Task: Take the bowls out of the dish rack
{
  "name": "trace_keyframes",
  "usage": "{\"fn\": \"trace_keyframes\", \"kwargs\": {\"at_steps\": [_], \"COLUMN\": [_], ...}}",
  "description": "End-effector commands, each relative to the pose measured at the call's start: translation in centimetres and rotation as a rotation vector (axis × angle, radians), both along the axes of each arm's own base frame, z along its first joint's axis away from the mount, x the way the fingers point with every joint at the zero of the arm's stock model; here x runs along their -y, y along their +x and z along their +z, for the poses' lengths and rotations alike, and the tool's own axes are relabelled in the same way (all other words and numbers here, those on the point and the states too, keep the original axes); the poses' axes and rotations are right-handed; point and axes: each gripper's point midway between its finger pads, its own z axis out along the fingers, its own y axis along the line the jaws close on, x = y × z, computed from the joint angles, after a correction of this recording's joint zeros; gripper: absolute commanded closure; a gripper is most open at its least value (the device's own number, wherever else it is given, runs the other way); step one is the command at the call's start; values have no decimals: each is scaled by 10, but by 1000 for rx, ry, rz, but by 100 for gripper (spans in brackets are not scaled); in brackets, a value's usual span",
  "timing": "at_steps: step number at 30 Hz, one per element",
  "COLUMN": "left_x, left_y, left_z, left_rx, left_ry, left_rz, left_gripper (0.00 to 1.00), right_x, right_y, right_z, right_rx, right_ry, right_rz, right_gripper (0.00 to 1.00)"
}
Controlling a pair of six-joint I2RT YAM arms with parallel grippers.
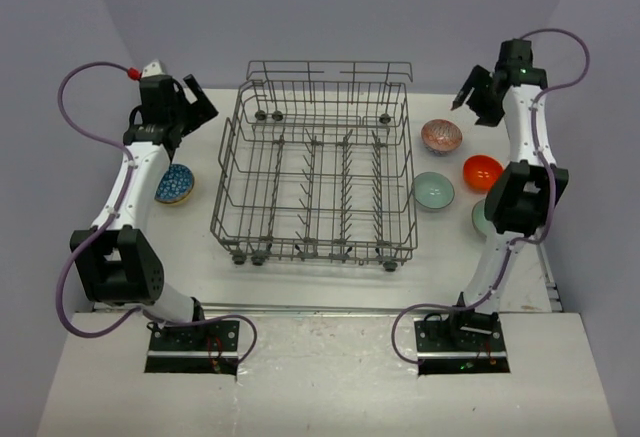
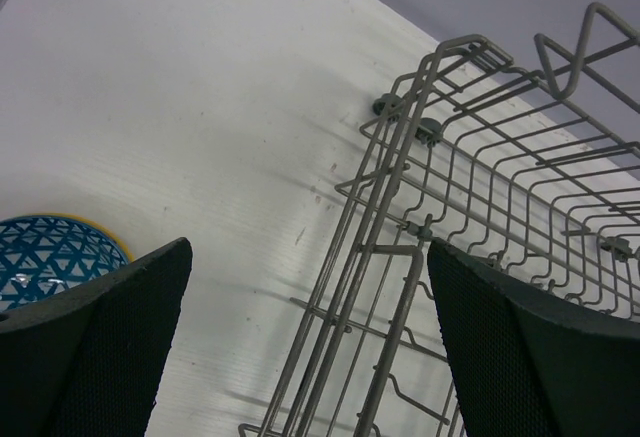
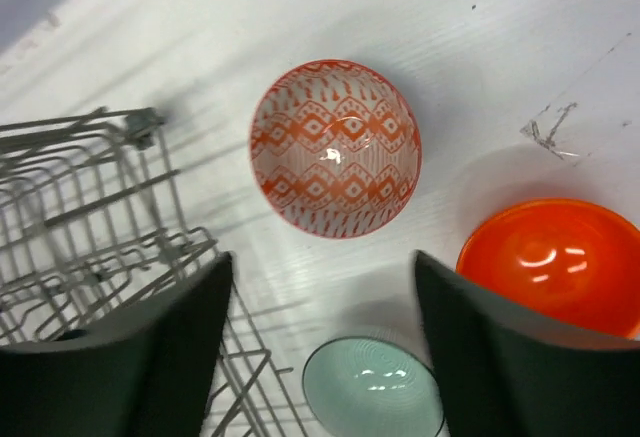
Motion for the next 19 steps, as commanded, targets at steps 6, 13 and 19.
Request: {"fn": "trace_keyframes", "kwargs": {"at_steps": [6,13,19], "left_x": [20,46,58], "left_y": [-25,-44,-62], "left_z": [52,75,73], "left_rx": [156,203,279], "left_ry": [-12,17,-72], "left_rz": [-85,-146,-172], "left_gripper": [0,0,0], "right_x": [-27,-74,-131], "right_y": [-66,-134,-194], "right_z": [127,177,177], "right_rx": [239,418,542], "right_ry": [-113,-78,63], "right_rz": [53,184,361], "right_gripper": [3,1,1]}}
